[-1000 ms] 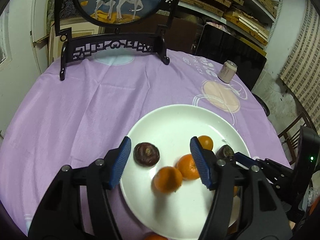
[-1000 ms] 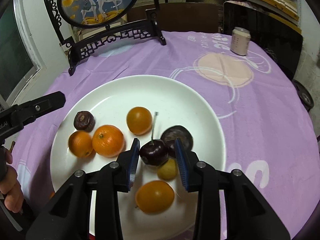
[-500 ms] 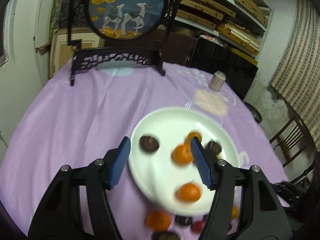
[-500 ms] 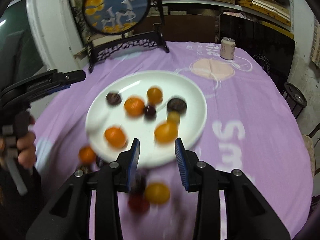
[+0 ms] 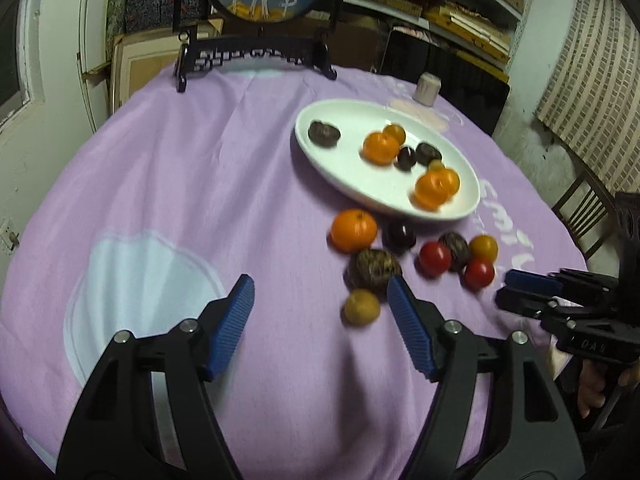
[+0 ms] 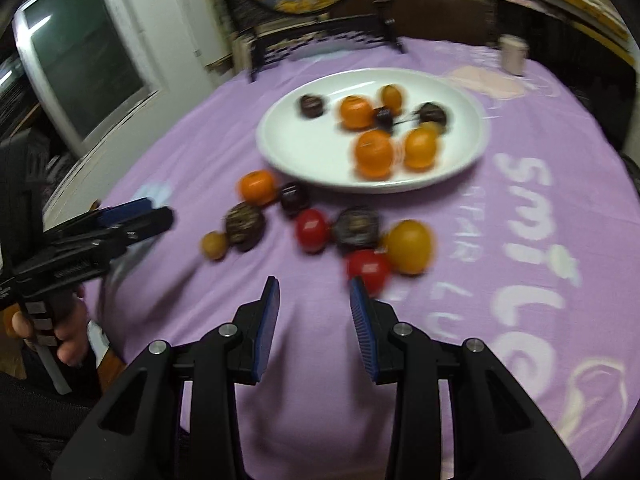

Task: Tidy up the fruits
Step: 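Grasp a red tomato with the right tool while the left tool grasps a brown mangosteen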

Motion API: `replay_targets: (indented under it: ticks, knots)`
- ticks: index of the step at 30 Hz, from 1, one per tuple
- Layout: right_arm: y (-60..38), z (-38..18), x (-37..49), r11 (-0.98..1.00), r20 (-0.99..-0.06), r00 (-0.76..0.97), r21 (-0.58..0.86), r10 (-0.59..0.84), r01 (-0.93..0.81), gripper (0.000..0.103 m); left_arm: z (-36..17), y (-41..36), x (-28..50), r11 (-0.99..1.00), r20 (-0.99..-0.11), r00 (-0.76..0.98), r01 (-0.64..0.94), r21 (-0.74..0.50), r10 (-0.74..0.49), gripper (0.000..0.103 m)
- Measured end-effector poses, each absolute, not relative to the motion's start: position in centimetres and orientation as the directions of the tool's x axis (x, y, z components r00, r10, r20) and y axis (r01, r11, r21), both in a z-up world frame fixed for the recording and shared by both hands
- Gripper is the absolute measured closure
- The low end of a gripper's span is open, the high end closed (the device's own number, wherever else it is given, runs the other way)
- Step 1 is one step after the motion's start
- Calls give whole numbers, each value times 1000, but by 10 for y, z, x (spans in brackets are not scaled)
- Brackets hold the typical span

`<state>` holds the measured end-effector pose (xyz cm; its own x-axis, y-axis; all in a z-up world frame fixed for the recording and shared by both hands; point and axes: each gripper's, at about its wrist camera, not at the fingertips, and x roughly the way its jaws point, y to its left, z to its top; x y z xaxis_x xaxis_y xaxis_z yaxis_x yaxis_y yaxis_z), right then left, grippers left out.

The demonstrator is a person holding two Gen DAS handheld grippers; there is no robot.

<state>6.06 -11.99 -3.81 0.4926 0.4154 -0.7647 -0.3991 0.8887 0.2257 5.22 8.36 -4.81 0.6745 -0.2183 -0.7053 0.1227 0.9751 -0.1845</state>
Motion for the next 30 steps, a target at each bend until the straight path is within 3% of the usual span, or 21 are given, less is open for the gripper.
replay_targets:
  ticks: [10, 16, 17, 19, 24, 30]
  knots:
    - [-88, -65, 94, 896, -811, 446, 199, 378, -397, 66, -58, 91, 48, 969, -723, 649, 117, -216, -239, 30]
    - [-71, -67, 110, 940, -819, 519, 66, 244, -336, 66, -59, 86, 44, 964, -725, 637, 143, -222, -261, 30]
    - [-71, -70, 113, 938, -821, 512, 75, 250, -338, 66, -59, 84, 44, 964, -724, 637, 149, -222, -265, 30]
    - [-71, -71, 115, 941, -812, 532, 62, 241, -332, 75, -59, 80, 45, 962, -725, 634, 158, -221, -271, 29]
    - [-91, -50, 97, 922, -787, 517, 162, 336, -353, 76, -64, 64, 56, 957, -740, 607, 192, -218, -290, 29]
    - [-133, -22, 72, 935, -738, 587, 178, 332, -306, 75, -78, 39, 83, 958, -778, 562, 210, -196, -282, 29]
